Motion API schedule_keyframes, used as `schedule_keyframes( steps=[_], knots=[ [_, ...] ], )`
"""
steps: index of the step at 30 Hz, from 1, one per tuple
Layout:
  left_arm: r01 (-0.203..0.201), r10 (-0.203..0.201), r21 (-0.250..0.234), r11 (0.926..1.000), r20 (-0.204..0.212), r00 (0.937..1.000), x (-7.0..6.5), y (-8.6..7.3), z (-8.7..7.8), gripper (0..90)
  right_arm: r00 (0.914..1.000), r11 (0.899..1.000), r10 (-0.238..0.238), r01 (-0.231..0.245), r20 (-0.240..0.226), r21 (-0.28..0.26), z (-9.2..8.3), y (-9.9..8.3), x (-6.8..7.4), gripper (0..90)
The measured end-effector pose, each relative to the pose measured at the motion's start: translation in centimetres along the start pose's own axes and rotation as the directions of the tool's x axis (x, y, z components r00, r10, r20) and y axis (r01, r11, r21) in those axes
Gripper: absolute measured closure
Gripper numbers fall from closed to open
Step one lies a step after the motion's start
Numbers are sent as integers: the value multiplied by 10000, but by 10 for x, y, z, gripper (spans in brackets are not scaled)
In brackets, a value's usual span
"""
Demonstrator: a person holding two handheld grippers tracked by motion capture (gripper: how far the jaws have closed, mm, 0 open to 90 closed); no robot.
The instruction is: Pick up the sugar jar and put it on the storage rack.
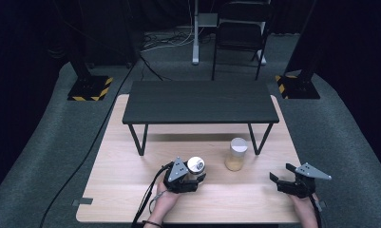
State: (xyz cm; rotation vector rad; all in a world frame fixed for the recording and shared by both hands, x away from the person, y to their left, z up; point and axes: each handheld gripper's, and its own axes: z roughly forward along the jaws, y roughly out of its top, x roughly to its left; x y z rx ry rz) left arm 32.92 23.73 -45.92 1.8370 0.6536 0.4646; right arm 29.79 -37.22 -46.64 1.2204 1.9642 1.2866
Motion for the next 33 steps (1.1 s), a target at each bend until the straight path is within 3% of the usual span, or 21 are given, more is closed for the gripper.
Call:
schedule_keyframes(
  steps=[20, 33],
  knots=[
    [-229, 202, -337, 9992, -766, 9969, 9, 41, -30, 311, 10000, 10000, 33, -33, -10, 24, 0, 0, 0, 126],
    [-502, 439, -522, 9974, -1155, 9923, 16, 78, -46, 312, 10000, 10000, 69, -69, -13, 18, 0, 0, -1, 126]
  ],
)
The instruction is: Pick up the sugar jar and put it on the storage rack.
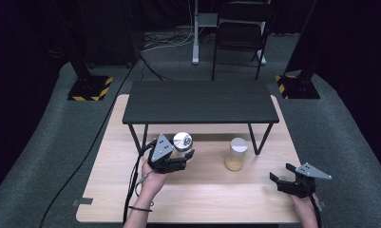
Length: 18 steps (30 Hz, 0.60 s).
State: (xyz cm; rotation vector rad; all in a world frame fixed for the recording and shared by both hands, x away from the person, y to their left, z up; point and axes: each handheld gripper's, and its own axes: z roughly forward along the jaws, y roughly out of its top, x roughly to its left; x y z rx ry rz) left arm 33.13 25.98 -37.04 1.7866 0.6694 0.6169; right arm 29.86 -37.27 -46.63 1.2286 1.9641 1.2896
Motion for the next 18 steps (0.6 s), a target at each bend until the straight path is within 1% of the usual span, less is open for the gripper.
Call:
schedule_keyframes(
  steps=[2, 3, 4, 5, 6, 7, 8, 9, 11, 12, 13, 16, 17, 18],
  knots=[
    [-31, 30, -49, 10000, -46, 10000, 3, 10, -3, 312, 10000, 10000, -26, 26, -2, -9, 0, 0, 0, 126],
    [-31, 30, -49, 10000, -46, 10000, 3, 10, -3, 312, 10000, 10000, -26, 26, -2, -9, 0, 0, 0, 126],
    [-11, 11, -95, 10000, -44, 10000, 6, 16, -4, 312, 10000, 10000, 3, -3, -3, 16, 0, 0, 0, 126],
    [-11, 11, -95, 10000, -44, 10000, 6, 16, -4, 312, 10000, 10000, 3, -3, -3, 16, 0, 0, 0, 126],
    [-65, 64, -94, 9999, -99, 9999, 7, 23, -5, 312, 10000, 10000, -15, 15, -1, 2, 0, 0, 0, 126],
    [-65, 64, -94, 9999, -99, 9999, 7, 23, -5, 312, 10000, 10000, -15, 15, -1, 2, 0, 0, 0, 126],
    [-114, 113, -83, 9999, -142, 9998, 9, 30, -6, 312, 10000, 10000, -13, 13, -3, -5, 0, 0, -1, 126],
    [-114, 113, -83, 9999, -142, 9998, 9, 30, -6, 312, 10000, 10000, -16, 16, -6, -9, 0, 0, -1, 126],
    [-141, 139, -99, 9999, -152, 9998, 11, 37, -7, 312, 10000, 10000, -18, 18, -4, -12, 0, 0, -1, 126],
    [-143, 140, -158, 9998, -201, 9997, 13, 43, -9, 312, 10000, 10000, -3, 3, -5, 6, 0, 0, -1, 126],
    [-143, 140, -158, 9998, -201, 9997, 13, 43, -9, 312, 10000, 10000, -4, 4, 0, 5, 0, 0, -1, 126],
    [-1, -6, -311, 9995, -226, 9997, 19, 54, -12, 312, 10000, 10000, 13, -13, -7, 8, 0, 0, -1, 126],
    [-1, -6, -311, 9995, -226, 9997, 19, 54, -12, 312, 10000, 10000, 19, -19, -3, 11, 0, 0, -1, 126],
    [83, -91, -351, 9994, -216, 9997, 22, 56, -12, 312, 10000, 10000, 17, -17, -2, 12, 0, 0, -1, 126]
  ],
)
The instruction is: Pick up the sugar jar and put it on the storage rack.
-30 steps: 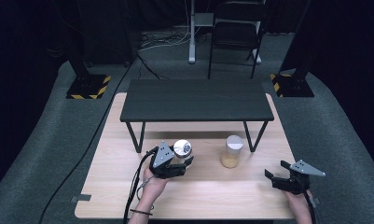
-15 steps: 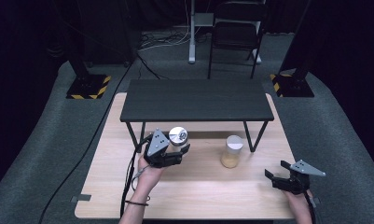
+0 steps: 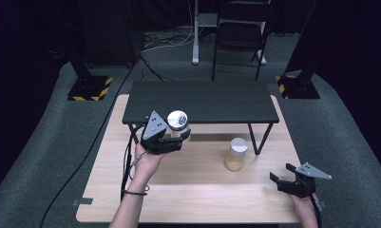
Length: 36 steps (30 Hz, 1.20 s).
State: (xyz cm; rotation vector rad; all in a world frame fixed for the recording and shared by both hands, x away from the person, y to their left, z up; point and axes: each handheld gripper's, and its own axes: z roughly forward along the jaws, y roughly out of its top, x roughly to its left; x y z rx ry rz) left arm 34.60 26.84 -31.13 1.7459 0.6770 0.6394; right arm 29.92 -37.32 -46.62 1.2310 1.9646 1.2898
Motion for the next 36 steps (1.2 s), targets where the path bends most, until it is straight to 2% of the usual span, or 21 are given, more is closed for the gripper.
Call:
schedule_keyframes(
  steps=[3, 6, 11, 18, 22, 30, 33, 36],
  knots=[
    [205, -206, -178, 9996, -27, 9998, 9, 11, -4, 312, 10000, 10000, 1, -1, 2, 5, 0, 0, 0, 126],
    [248, -250, -250, 9994, -69, 9997, 12, 17, -5, 312, 10000, 10000, 6, -6, 0, 7, 0, 0, 0, 126],
    [236, -245, -211, 9995, -420, 9988, 16, 30, 1, 312, 10000, 10000, 25, -25, -12, 10, 0, 0, 0, 126],
    [287, -264, 217, 9994, -987, 9948, 20, 50, 25, 312, 10000, 10000, 25, -25, -8, -19, 0, 0, 0, 126],
    [222, -132, 681, 9974, -1289, 9916, 23, 62, 37, 312, 10000, 10000, 45, -45, -30, -13, 0, 0, -1, 126],
    [504, -356, 933, 9944, -1540, 9874, 26, 68, 51, 311, 10000, 10000, 60, -60, -56, -10, 0, 0, -1, 126],
    [474, -311, 1026, 9936, -1545, 9875, 26, 68, 54, 311, 10000, 10000, 33, -33, -56, -2, 0, 0, -1, 126],
    [748, -604, 923, 9929, -1496, 9869, 31, 66, 57, 310, 10000, 10000, 40, -40, -54, -28, 0, 0, -1, 126]
  ],
)
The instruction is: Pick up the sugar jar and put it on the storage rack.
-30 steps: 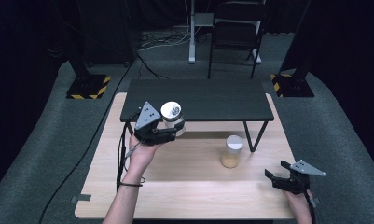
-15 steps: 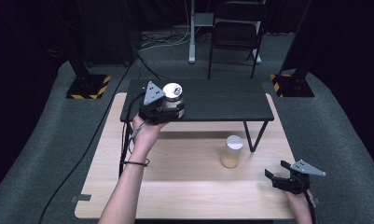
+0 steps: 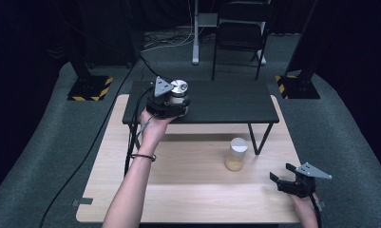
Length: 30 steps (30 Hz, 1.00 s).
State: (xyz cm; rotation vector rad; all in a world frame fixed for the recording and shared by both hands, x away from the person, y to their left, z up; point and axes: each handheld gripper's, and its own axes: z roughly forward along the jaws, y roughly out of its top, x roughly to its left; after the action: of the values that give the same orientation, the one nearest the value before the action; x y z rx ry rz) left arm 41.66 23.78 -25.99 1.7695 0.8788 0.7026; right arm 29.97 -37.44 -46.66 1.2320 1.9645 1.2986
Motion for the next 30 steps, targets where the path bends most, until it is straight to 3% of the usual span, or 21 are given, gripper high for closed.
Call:
schedule_keyframes(
  steps=[3, 9, 13, 25, 30],
  knots=[
    [193, -193, 50, 9998, 15, 9998, 2, 0, 0, 305, 10000, 10000, -2, 2, 3, 23, 0, 0, 0, 126],
    [121, -123, -91, 9999, -228, 9997, 0, -2, -5, 208, 10000, 10000, 2, -2, -19, -7, 0, 0, 0, 126],
    [7, -4, 133, 9999, -176, 9998, 1, -3, -11, 147, 10000, 10000, -17, 17, 2, -3, 0, 0, 0, 126],
    [-281, 277, -326, 9991, -154, 9995, 3, -34, -53, 139, 10000, 10000, -31, 31, 44, 23, 0, 0, 1, 126],
    [-382, 387, -341, 9987, 156, 9991, 1, -54, -68, 139, 10000, 10000, -27, 27, 46, 12, 0, 0, 1, 126]
  ],
)
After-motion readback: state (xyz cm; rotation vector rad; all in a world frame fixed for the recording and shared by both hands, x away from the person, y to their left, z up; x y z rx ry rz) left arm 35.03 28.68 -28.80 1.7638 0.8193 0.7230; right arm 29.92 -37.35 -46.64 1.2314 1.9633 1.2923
